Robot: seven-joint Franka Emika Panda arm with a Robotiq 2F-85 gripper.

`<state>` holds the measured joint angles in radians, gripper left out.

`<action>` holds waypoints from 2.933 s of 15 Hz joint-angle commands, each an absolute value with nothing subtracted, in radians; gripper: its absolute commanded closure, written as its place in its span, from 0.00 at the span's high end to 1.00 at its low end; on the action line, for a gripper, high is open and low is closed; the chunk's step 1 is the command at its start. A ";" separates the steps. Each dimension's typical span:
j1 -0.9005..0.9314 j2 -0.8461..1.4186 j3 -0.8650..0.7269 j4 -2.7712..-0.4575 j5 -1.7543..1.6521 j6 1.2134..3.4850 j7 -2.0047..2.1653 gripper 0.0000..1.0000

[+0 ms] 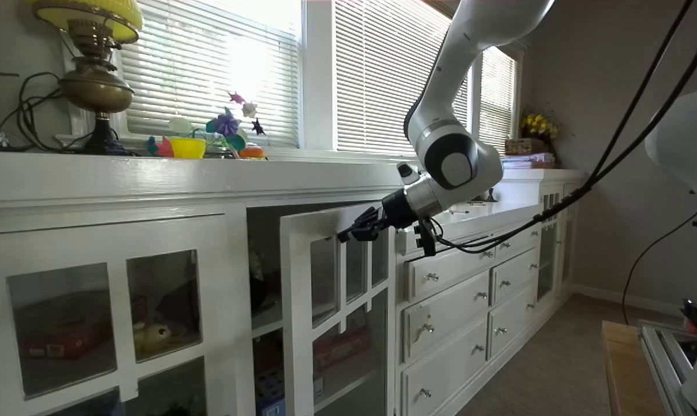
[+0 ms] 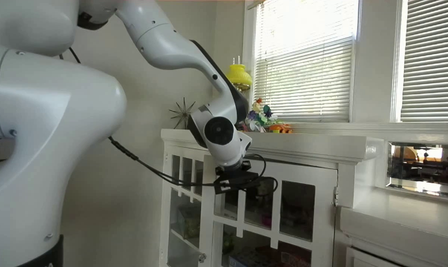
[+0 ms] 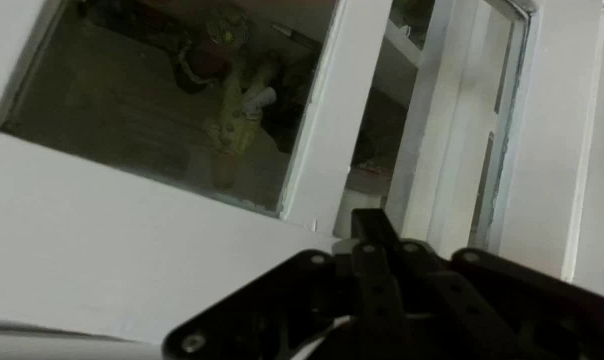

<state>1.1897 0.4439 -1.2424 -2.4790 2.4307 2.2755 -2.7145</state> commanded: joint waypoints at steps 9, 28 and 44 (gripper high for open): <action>0.860 0.636 -1.035 -2.198 2.517 2.240 -2.743 0.00; 0.770 0.368 -0.678 -2.359 2.123 2.738 -2.512 0.00; 0.647 0.078 -0.458 -2.696 1.277 2.697 -1.816 0.26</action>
